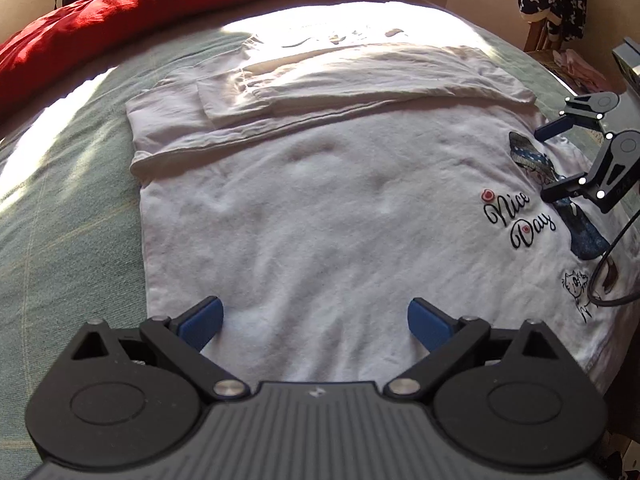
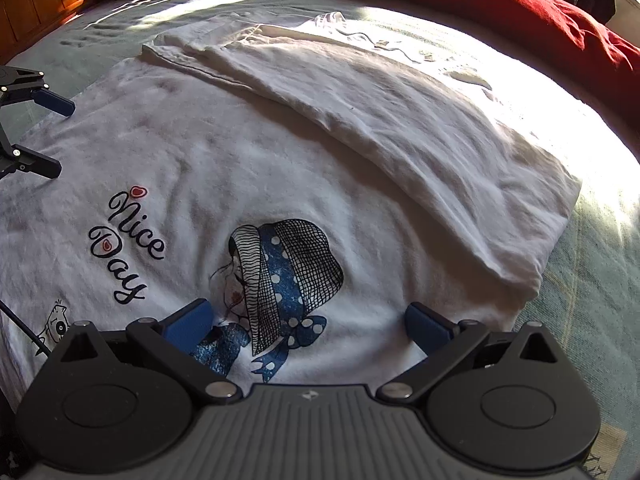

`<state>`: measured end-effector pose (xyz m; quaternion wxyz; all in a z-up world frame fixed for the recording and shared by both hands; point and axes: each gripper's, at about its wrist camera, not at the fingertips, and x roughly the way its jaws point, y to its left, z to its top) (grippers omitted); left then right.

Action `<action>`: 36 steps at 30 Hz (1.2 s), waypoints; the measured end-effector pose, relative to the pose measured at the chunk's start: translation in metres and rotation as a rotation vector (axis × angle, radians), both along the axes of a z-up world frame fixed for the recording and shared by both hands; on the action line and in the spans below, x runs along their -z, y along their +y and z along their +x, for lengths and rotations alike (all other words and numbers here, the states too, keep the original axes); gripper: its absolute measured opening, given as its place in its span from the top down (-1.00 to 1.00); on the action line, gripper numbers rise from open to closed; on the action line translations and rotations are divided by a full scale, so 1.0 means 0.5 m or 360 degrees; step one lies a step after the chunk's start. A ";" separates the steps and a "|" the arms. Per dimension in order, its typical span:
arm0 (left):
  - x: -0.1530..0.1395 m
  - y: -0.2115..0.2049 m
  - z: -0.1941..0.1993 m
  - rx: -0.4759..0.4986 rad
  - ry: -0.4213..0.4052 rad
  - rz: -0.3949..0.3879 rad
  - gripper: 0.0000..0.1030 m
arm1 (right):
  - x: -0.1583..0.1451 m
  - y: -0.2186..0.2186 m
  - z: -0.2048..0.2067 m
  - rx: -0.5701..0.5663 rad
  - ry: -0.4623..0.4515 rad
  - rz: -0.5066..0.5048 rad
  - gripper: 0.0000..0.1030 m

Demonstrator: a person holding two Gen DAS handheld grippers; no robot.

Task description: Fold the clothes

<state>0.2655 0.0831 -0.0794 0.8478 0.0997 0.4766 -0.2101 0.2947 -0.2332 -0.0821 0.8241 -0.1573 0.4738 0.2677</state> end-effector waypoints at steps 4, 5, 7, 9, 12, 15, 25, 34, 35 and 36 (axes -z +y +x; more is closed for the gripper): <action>0.008 0.011 -0.007 0.0063 -0.0005 -0.0026 -0.92 | 0.006 -0.008 -0.011 0.0026 -0.0072 0.0048 -1.00; 0.009 0.013 -0.007 0.0064 -0.0006 -0.0034 -0.92 | 0.007 -0.011 -0.012 0.0020 -0.0084 0.0061 -1.00; 0.012 0.013 -0.009 0.0074 -0.0020 -0.0037 -0.93 | 0.008 -0.015 -0.014 0.0012 -0.0103 0.0080 -1.00; 0.014 0.012 -0.010 0.0077 -0.0039 -0.0041 -0.94 | 0.009 -0.016 -0.016 0.0012 -0.0114 0.0091 -1.00; 0.018 0.011 -0.013 0.0083 -0.0072 -0.0043 -0.95 | 0.011 -0.018 -0.019 0.0001 -0.0137 0.0103 -1.00; 0.018 0.011 -0.013 0.0106 -0.0087 -0.0039 -0.96 | 0.009 -0.019 -0.020 -0.0012 -0.0143 0.0108 -1.00; 0.022 0.020 -0.093 0.0014 -0.0270 -0.0009 -0.96 | 0.005 -0.038 -0.076 0.0145 -0.0285 0.0187 -1.00; -0.028 -0.029 -0.202 0.0060 -0.0452 0.0091 -0.96 | -0.132 -0.069 -0.267 0.0282 -0.0652 0.0292 -1.00; -0.029 -0.033 -0.207 0.0072 -0.0466 0.0094 -0.96 | -0.146 -0.064 -0.282 0.0239 -0.0681 0.0281 -1.00; -0.031 -0.038 -0.212 0.0084 -0.0480 0.0097 -0.96 | -0.147 -0.057 -0.284 0.0246 -0.0666 0.0284 -1.00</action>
